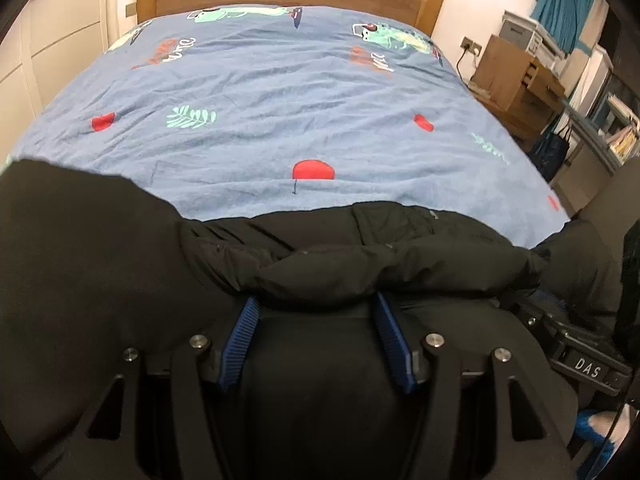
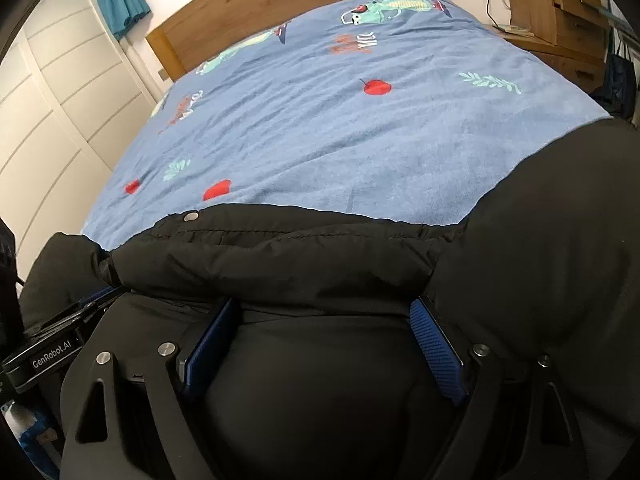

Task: Fold large clothes
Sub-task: 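Press the folded coat flat with both grippers and release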

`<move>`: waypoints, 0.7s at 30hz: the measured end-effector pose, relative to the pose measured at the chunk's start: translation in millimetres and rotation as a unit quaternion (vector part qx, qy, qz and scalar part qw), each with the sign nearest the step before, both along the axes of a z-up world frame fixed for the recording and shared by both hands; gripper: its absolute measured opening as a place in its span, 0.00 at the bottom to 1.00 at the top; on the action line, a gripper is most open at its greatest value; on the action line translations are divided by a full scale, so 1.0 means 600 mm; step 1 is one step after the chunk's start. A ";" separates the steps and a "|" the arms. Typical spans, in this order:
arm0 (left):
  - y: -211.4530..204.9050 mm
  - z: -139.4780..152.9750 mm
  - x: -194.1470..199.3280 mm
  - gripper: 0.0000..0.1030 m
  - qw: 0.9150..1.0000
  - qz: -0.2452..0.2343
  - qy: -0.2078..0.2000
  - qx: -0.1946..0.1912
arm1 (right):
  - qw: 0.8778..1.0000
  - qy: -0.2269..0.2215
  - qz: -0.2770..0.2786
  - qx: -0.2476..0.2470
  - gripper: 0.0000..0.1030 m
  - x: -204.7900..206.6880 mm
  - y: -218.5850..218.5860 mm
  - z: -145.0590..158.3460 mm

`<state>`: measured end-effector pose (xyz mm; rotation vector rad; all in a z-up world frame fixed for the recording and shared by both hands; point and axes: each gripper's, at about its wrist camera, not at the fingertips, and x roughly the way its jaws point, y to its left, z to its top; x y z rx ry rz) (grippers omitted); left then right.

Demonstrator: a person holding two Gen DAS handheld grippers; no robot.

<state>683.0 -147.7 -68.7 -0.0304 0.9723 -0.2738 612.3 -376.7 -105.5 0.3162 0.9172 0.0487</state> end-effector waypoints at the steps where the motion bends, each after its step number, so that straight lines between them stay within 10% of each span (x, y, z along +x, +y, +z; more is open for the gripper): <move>1: 0.002 0.011 -0.009 0.56 1.000 0.000 -0.005 0.003 | 1.000 0.003 0.000 -0.004 0.83 0.000 0.001 0.004; 10: 0.106 0.105 -0.151 0.56 0.999 -0.014 -0.044 0.019 | 0.997 -0.072 0.024 -0.028 0.83 -0.158 -0.003 0.128; 21: 0.146 0.016 -0.163 0.63 0.999 0.030 -0.035 0.027 | 0.999 -0.038 -0.005 -0.030 0.84 -0.188 -0.042 0.027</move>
